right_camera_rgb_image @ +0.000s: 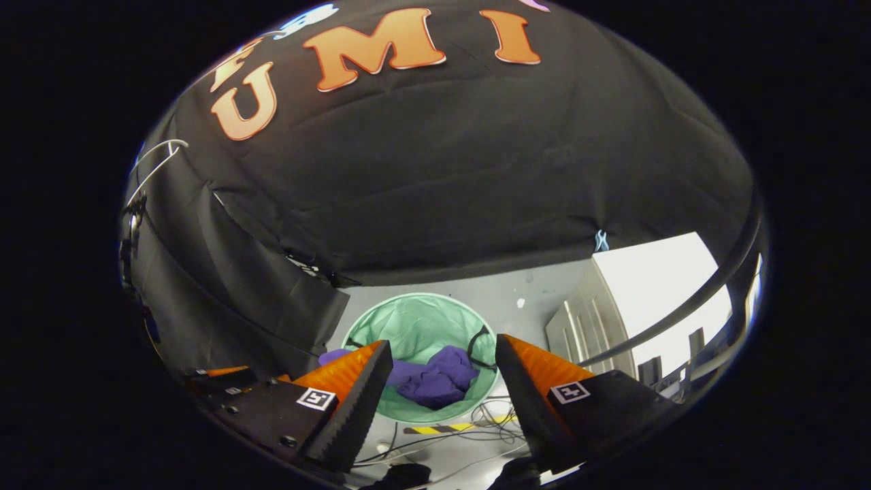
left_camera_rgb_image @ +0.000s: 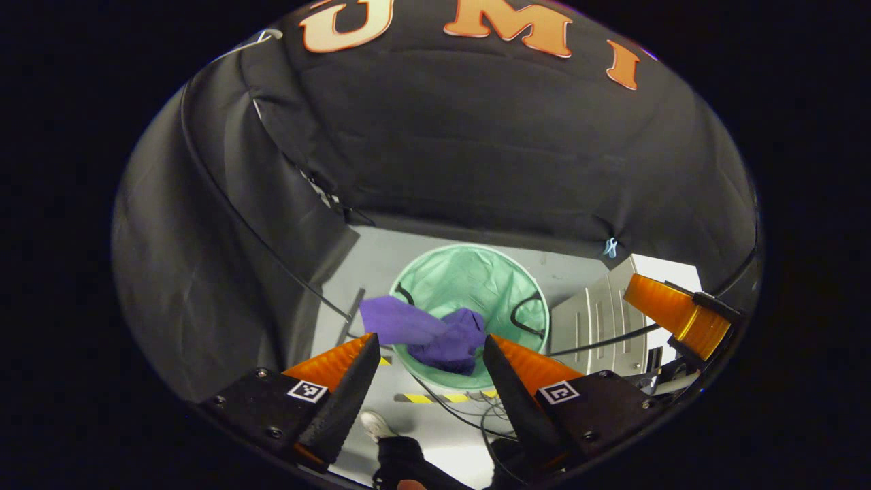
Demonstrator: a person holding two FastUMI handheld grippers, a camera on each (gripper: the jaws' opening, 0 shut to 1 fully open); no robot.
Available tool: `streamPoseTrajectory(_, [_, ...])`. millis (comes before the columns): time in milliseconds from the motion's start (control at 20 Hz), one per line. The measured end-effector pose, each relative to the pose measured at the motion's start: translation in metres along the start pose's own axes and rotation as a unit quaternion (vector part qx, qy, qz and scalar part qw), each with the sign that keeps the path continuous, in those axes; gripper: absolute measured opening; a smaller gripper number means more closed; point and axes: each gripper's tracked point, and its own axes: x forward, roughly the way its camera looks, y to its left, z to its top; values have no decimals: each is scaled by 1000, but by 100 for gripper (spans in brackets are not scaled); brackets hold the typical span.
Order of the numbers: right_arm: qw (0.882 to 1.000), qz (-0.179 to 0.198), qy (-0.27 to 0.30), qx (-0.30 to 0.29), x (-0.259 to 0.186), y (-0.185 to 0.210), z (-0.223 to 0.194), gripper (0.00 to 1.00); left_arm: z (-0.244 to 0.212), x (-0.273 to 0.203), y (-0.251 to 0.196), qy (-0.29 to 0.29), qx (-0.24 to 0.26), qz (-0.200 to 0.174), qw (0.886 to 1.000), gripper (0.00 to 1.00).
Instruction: Grasp the clothes on the hanger with both hands and then place them into the laundry hamper below.
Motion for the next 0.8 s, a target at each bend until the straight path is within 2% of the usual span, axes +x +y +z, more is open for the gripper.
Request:
streamPoseTrajectory(50, [1000, -5, -23, -6, -10, 1, 13, 99, 14, -8, 2, -18, 6, 2, 1000, 98])
streamPoseTrajectory(100, [999, -6, -43, -11, -22, 5, 25, 90, 27, -20, 0, -34, 8, 0, 999, 98])
streamPoseTrajectory(150, [998, -5, -58, -15, -35, 6, 35, 99, 37, -33, -3, -47, 9, -5, 999, 98])
streamPoseTrajectory(400, [989, -2, -145, -32, -109, -5, 94, 98, 83, -102, -4, -129, 16, -21, 991, 98])
streamPoseTrajectory(500, [983, -15, -178, -52, -131, -11, 118, 98, 109, -133, -2, -174, 15, -20, 984, 97])
streamPoseTrajectory(600, [978, -24, -199, -64, -153, -19, 134, 98, 134, -166, -9, -213, 7, -38, 976, 97])
streamPoseTrajectory(800, [968, -12, -248, -48, -198, -23, 160, 98, 168, -217, -14, -289, 4, -58, 956, 97])
